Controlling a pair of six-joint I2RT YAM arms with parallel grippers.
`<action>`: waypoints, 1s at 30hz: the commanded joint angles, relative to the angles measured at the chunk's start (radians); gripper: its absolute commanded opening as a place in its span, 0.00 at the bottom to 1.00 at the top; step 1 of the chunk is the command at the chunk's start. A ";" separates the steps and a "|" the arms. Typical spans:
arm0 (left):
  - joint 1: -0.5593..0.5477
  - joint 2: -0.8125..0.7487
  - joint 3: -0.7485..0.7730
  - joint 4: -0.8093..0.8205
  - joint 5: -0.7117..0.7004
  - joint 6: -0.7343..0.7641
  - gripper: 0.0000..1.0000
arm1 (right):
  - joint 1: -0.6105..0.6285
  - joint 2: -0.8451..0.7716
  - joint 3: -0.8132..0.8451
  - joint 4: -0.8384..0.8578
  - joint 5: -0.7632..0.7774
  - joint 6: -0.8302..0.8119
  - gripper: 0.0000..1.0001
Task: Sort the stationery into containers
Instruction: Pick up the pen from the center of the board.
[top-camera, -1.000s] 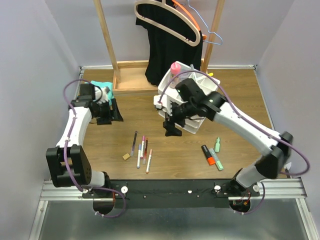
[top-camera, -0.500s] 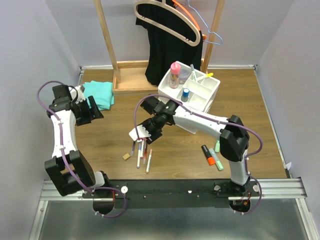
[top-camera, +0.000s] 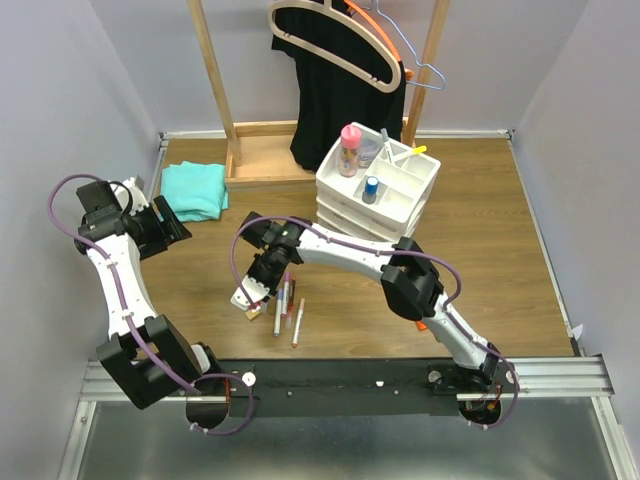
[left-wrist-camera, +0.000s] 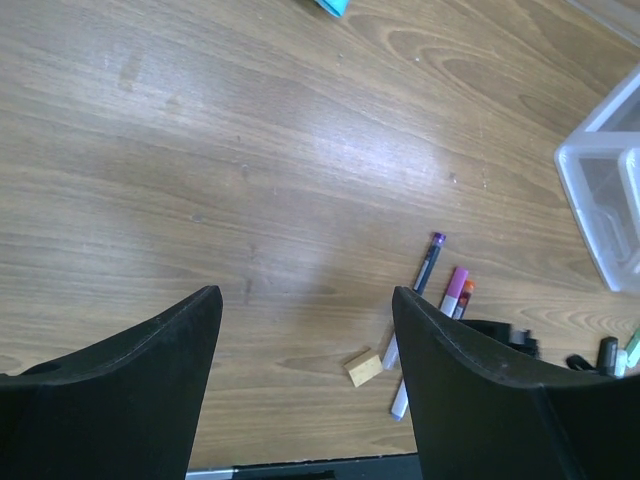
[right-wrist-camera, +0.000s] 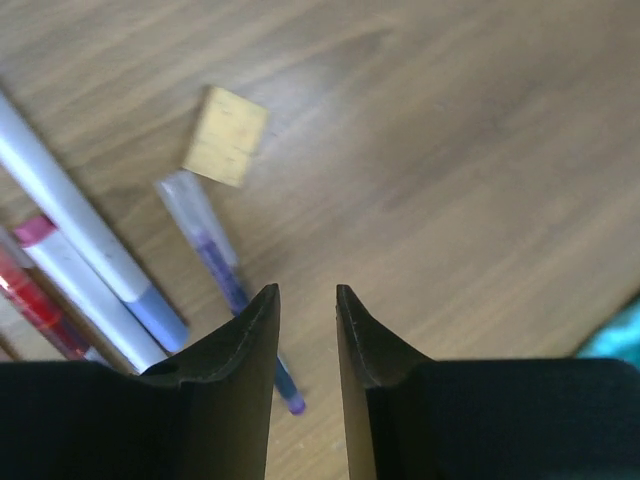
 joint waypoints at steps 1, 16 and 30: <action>0.018 -0.036 -0.031 -0.016 0.062 0.015 0.78 | 0.020 0.033 0.002 -0.131 0.012 -0.161 0.37; 0.036 -0.014 -0.066 0.017 0.108 0.004 0.78 | 0.022 0.160 0.130 -0.252 0.072 -0.192 0.40; 0.038 -0.019 -0.059 -0.006 0.209 -0.024 0.78 | 0.022 0.263 0.060 -0.535 0.249 -0.401 0.31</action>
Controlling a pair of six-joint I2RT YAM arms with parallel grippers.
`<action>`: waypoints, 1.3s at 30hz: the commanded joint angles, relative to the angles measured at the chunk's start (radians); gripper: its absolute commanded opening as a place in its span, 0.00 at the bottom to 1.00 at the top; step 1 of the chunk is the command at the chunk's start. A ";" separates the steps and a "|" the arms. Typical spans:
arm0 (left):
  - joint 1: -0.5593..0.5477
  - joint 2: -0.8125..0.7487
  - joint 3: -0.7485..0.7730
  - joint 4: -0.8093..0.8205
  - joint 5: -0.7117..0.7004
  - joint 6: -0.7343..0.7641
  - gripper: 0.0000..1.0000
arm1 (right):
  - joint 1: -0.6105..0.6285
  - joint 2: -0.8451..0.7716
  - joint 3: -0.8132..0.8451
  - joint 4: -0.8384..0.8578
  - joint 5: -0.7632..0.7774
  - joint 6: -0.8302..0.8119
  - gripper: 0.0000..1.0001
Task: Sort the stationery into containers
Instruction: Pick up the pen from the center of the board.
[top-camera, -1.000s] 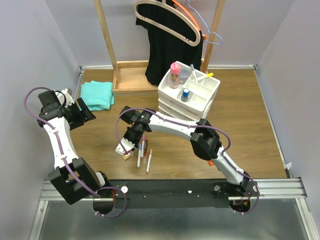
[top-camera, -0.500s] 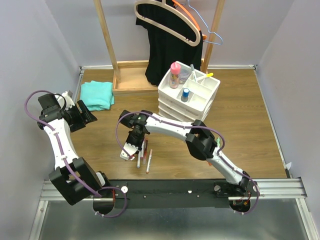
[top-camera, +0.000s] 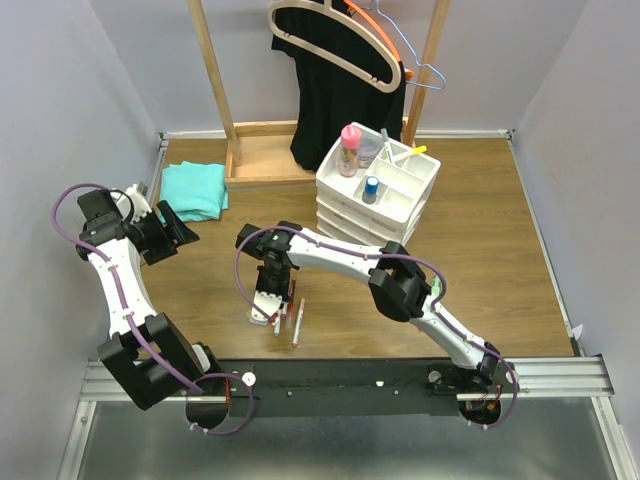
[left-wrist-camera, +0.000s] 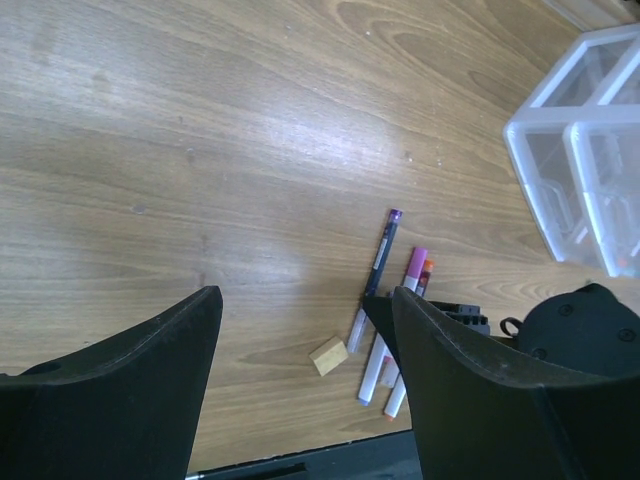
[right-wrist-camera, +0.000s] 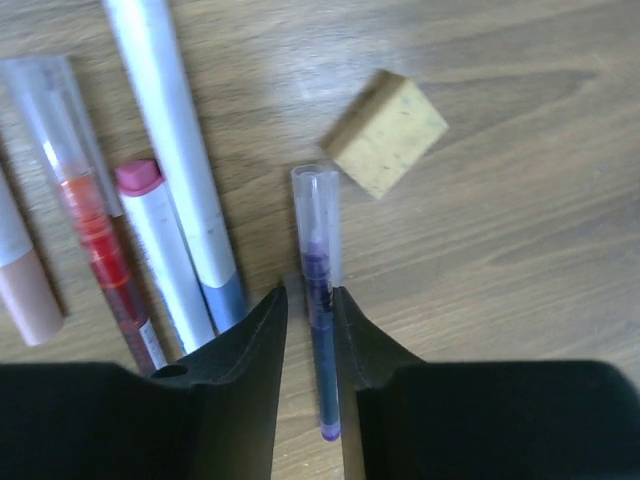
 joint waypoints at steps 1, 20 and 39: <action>0.007 -0.004 0.012 -0.020 0.084 -0.012 0.78 | 0.008 0.142 -0.058 -0.265 0.159 -0.080 0.29; 0.007 -0.101 -0.031 -0.030 0.133 -0.003 0.78 | -0.020 0.169 0.086 -0.264 0.139 0.046 0.01; -0.109 -0.066 0.019 0.013 0.148 0.092 0.78 | -0.314 -0.433 -0.034 0.401 -0.491 1.397 0.01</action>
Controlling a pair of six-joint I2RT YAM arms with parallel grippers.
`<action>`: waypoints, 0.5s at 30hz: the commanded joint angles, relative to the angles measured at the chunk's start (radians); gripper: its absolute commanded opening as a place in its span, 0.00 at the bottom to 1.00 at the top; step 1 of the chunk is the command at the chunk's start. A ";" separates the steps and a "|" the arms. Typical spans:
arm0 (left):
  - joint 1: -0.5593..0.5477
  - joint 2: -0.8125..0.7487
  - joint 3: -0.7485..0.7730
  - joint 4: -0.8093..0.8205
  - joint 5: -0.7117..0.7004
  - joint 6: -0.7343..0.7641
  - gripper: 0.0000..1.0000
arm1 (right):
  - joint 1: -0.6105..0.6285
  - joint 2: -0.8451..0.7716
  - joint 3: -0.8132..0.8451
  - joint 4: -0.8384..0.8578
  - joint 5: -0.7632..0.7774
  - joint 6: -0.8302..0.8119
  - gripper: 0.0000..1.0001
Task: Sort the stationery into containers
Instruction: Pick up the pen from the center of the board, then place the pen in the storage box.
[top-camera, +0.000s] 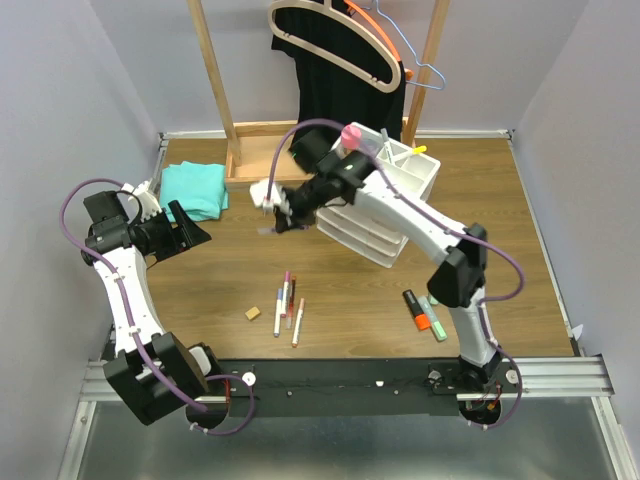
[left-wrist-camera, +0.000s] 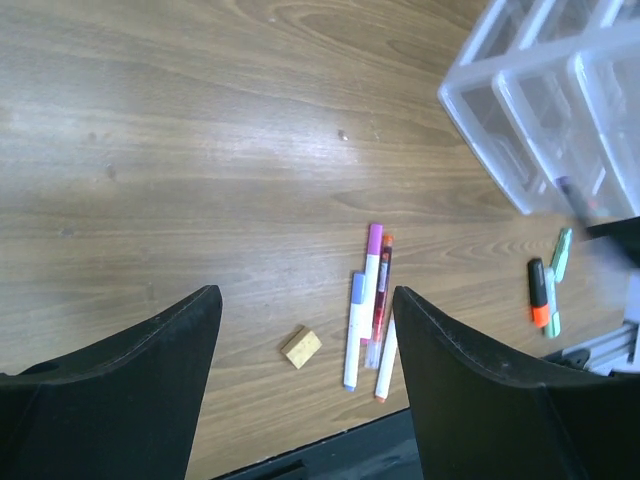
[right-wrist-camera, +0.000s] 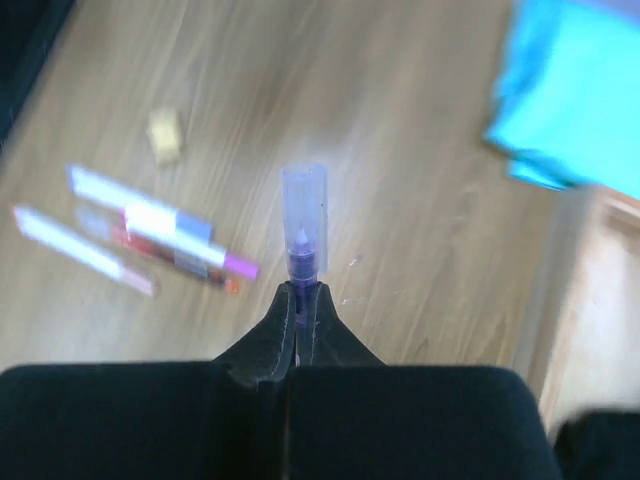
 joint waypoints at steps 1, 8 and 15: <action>-0.102 0.029 0.064 0.031 0.004 0.032 0.78 | -0.104 -0.138 -0.069 0.384 -0.242 0.650 0.01; -0.299 0.130 0.122 0.100 -0.042 -0.017 0.78 | -0.294 -0.282 -0.119 0.790 -0.230 1.241 0.01; -0.350 0.216 0.187 0.082 -0.040 0.018 0.78 | -0.554 -0.434 -0.210 0.837 -0.180 1.327 0.01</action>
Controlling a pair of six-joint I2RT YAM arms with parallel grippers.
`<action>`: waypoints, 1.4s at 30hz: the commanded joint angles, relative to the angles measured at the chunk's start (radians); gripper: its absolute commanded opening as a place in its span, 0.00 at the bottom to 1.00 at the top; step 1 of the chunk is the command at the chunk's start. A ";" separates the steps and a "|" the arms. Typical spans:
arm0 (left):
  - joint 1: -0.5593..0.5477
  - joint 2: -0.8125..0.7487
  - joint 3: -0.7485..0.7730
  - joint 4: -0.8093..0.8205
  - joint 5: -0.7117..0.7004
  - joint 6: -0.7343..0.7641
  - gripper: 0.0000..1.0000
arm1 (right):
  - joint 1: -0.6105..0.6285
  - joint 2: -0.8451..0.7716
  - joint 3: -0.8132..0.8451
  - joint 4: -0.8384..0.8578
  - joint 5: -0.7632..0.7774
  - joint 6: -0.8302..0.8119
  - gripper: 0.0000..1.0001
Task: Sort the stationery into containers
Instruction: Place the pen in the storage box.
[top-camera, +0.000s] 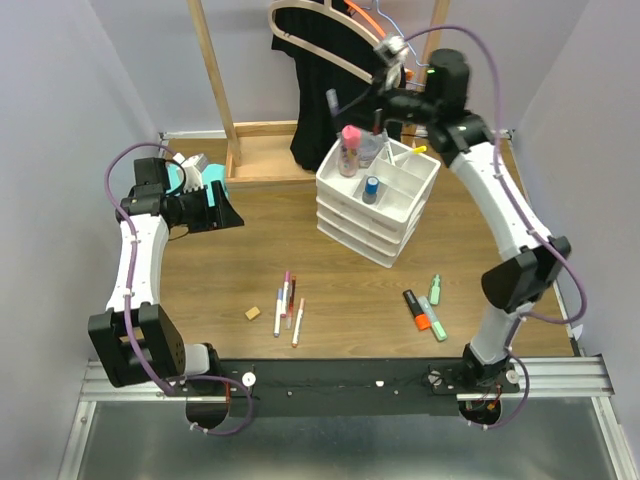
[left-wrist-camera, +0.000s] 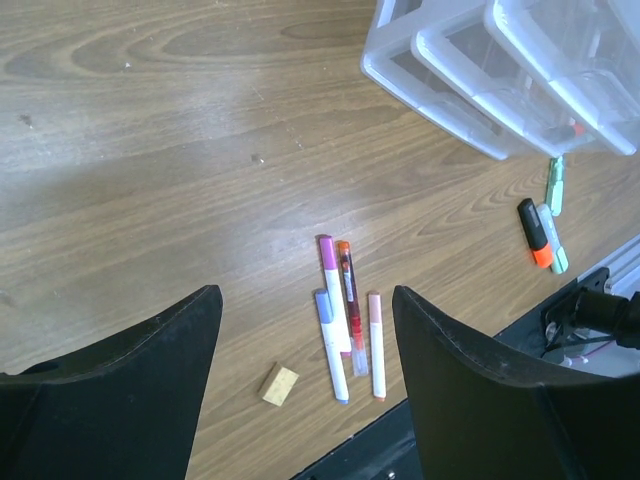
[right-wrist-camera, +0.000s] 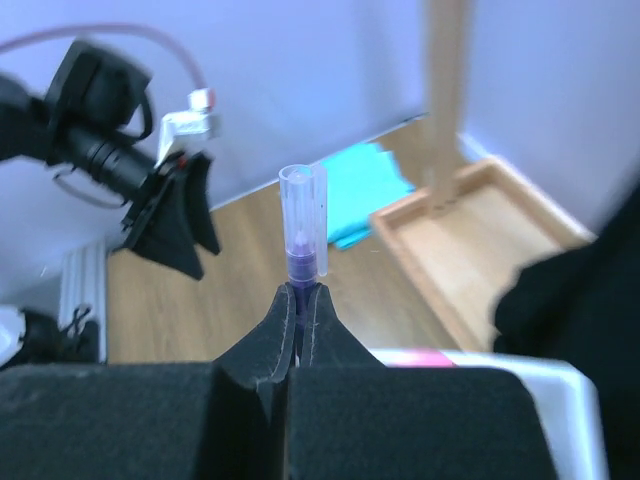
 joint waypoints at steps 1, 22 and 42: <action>-0.025 0.051 0.063 0.003 -0.023 0.023 0.78 | -0.141 -0.149 -0.085 0.102 0.022 0.152 0.00; -0.075 0.097 0.054 0.057 0.003 -0.023 0.77 | -0.310 -0.512 -0.546 0.009 0.359 -0.046 0.00; -0.077 0.093 0.033 0.066 -0.007 -0.033 0.77 | -0.320 -0.493 -0.642 0.179 0.359 -0.032 0.01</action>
